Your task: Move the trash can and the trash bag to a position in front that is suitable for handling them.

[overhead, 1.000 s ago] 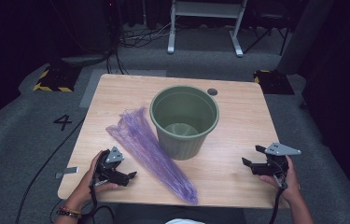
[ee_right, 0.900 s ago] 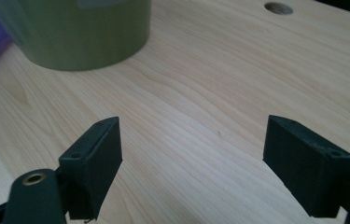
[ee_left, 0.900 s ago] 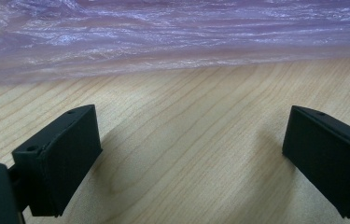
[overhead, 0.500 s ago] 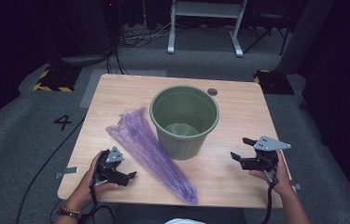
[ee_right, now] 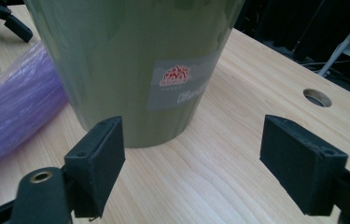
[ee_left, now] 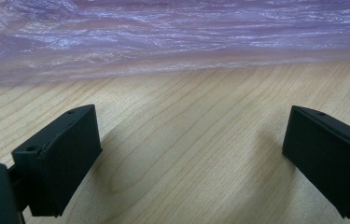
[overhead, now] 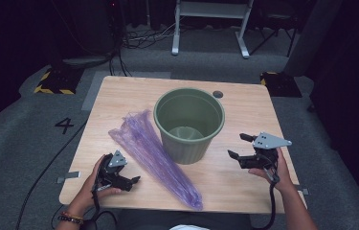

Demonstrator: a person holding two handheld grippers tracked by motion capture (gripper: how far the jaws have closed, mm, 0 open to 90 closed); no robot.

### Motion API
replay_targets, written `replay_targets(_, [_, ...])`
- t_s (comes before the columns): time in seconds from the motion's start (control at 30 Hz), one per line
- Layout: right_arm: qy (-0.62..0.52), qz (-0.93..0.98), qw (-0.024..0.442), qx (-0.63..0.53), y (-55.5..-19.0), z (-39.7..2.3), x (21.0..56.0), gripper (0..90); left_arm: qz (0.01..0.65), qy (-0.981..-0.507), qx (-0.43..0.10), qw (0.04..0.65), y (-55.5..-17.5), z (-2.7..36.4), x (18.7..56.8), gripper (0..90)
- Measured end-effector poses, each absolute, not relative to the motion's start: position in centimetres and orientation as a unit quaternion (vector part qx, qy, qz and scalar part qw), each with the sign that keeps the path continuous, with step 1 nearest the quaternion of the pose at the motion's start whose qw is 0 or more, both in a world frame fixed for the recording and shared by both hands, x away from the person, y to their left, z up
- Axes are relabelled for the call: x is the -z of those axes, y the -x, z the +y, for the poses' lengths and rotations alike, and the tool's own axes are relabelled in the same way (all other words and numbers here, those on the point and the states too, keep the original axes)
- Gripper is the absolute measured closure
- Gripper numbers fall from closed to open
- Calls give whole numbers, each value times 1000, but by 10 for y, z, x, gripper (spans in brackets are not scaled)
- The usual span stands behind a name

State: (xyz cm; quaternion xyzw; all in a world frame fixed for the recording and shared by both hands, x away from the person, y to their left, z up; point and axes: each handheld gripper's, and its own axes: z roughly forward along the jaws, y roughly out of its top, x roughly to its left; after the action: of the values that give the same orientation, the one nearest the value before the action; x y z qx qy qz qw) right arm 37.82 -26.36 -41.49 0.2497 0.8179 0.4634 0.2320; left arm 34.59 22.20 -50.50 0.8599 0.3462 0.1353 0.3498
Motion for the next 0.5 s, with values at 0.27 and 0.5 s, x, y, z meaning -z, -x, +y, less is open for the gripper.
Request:
replay_targets(0.27, [-236,815,234,-475,-381,-254,405,223,344,-861,-136,350,-346,222,505,40])
replay_targets(0.5, [-219,813,240,-483,-379,-247,391,226,344,-861,-136,350,-346,222,505,40])
